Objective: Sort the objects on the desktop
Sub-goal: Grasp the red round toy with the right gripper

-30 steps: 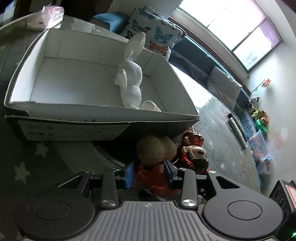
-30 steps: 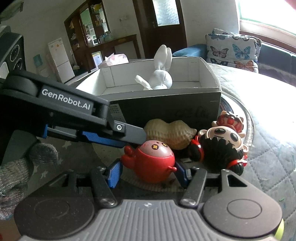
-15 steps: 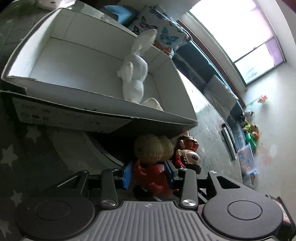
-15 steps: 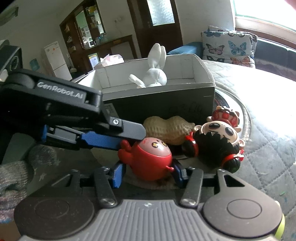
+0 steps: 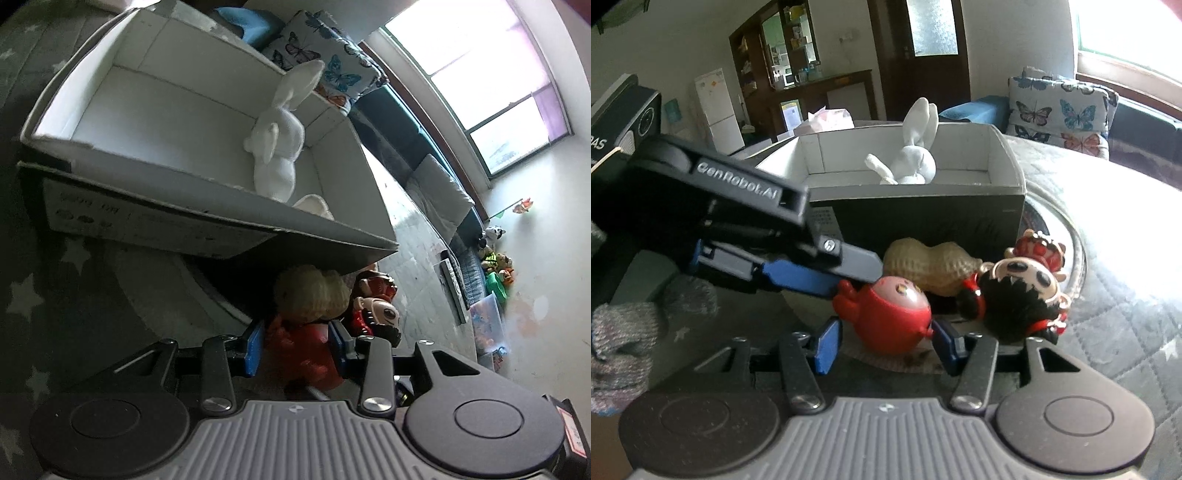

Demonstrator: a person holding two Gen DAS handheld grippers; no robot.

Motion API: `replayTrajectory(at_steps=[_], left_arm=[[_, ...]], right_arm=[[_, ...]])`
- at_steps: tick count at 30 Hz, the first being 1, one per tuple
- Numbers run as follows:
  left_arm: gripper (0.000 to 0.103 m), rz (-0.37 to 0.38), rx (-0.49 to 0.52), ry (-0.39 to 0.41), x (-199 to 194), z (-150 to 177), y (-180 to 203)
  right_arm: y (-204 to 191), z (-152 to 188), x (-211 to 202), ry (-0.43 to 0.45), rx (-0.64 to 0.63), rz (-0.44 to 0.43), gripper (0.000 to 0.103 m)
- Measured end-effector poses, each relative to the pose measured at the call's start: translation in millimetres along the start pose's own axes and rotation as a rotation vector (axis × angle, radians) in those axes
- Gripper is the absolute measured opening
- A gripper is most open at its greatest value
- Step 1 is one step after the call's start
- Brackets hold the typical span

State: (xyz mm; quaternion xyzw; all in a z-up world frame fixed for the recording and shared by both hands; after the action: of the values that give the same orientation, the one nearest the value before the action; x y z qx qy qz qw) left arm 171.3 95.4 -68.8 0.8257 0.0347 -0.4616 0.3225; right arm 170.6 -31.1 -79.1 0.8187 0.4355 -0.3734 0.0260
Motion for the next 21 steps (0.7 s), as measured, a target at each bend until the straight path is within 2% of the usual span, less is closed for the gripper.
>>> replayTrajectory(at_steps=[5, 11, 18, 21], left_arm=[[0.040, 0.007, -0.036, -0.001, -7.0, 2.2, -9.2], [0.040, 0.041, -0.055, -0.019, -10.4, 6.1, -8.3], [0.041, 0.036, -0.077, -0.008, -7.3, 3.6, -10.0], [0.041, 0.031, -0.073, -0.008, -6.1, 3.4, -8.4]], right_arm=[[-1.5, -3.4, 3.7, -0.009, -0.024, 0.002, 0.056], [-13.4, -2.3, 4.5, -0.013, -0.050, -0.037, 0.056], [-22.1, 1.8, 2.0, -0.017, -0.065, -0.071, 0.056], [-16.0, 0.2, 0.5, -0.006, -0.041, -0.054, 0.056]])
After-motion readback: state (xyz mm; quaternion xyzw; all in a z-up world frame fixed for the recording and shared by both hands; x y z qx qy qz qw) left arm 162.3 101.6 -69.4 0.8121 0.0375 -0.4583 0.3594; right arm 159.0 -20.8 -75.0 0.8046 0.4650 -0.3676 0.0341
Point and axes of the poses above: each gripper's, at about its wrist camera, not at the fingertips, and x roughly the way its jaws point, y to its right, z to its underside, the point moved 7 cm from there along x, roughly the way its jaws point, and after that the axes turned 12 degrees about -z, right-handed, at the moved point
